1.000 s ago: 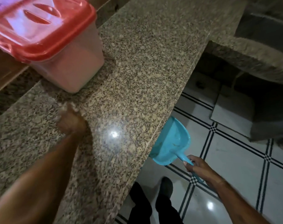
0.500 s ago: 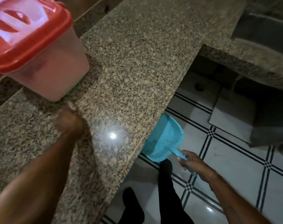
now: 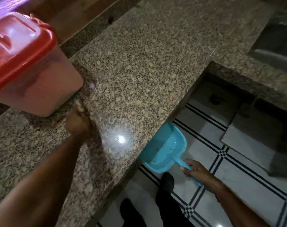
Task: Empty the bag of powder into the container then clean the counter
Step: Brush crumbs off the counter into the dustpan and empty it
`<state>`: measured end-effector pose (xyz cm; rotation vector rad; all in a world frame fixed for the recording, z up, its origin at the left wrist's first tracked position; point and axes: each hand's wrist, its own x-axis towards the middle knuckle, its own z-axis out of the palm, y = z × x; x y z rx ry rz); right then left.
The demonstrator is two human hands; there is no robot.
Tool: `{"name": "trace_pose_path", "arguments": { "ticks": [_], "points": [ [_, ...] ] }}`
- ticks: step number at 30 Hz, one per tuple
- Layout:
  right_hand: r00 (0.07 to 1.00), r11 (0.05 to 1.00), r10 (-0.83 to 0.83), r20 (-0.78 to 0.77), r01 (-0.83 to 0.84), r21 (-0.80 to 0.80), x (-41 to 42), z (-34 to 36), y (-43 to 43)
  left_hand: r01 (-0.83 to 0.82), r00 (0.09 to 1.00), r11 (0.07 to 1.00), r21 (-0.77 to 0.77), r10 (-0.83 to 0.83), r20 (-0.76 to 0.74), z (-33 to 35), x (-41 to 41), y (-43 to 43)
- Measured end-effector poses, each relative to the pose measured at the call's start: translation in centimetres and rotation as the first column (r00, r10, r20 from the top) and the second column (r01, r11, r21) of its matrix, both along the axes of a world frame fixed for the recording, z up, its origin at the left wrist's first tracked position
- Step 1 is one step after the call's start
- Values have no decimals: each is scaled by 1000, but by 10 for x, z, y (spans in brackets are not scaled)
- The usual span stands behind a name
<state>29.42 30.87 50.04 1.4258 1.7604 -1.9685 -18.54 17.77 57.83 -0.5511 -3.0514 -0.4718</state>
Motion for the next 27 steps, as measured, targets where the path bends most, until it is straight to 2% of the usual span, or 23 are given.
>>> {"name": "trace_pose_path", "arguments": {
  "ticks": [2, 4, 5, 7, 9, 11, 12, 14, 15, 17, 19, 20, 22, 24, 25, 27],
  "points": [
    [1000, 1000, 2, 3, -2, -9, 6, -3, 9, 13, 1000, 1000, 5, -13, -11, -11, 5, 14],
    [1000, 1000, -2, 12, 2, -19, 10, -6, 16, 209, 976, 977, 37, -206, -72, -10, 45, 46],
    [1000, 1000, -4, 18, 5, -20, 12, -6, 19, 369, 928, 924, 102, -360, -93, -8, 70, 63],
    [999, 1000, -8, 34, 9, -26, 15, -7, 21, 642, 764, 743, 189, -642, -68, -1, 119, 94],
    [999, 999, -14, 43, 15, -36, 14, -6, 22, 721, 687, 670, 177, -725, -55, 8, 132, 107],
    [999, 998, -29, 42, 31, -57, 12, -3, 24, 611, 791, 777, 150, -607, -80, -3, 93, 101],
    [999, 998, -34, 41, 36, -60, 11, -1, 26, 490, 871, 867, 92, -485, -73, -6, 63, 99],
    [998, 997, -48, 41, 51, -64, 10, 1, 29, 305, 948, 951, 42, -298, -115, -26, 0, 98],
    [997, 996, -58, 45, 61, -64, 11, 2, 29, 252, 964, 967, 39, -248, -96, -46, -33, 101],
    [995, 994, -83, 56, 87, -60, 11, -1, 27, 263, 961, 962, 74, -254, -105, -82, -70, 117],
    [994, 994, -88, 61, 92, -55, 9, -6, 26, 266, 962, 963, 37, -263, -77, -59, -53, 136],
    [994, 995, -86, 60, 89, -53, 7, -7, 25, 284, 958, 955, 80, -280, -62, -36, -30, 149],
    [995, 995, -80, 66, 83, -52, 0, -10, 24, 494, 870, 854, 162, -488, -78, -23, 19, 176],
    [995, 996, -79, 60, 81, -46, -6, -8, 21, 708, 688, 646, 287, -722, -73, -6, 79, 198],
    [995, 996, -81, 53, 83, -44, -9, -6, 21, 779, 591, 540, 318, -802, -85, -16, 96, 201],
    [994, 995, -93, 50, 95, -34, -13, -3, 18, 839, 494, 456, 295, -867, -65, -24, 123, 191]
  ]
}}
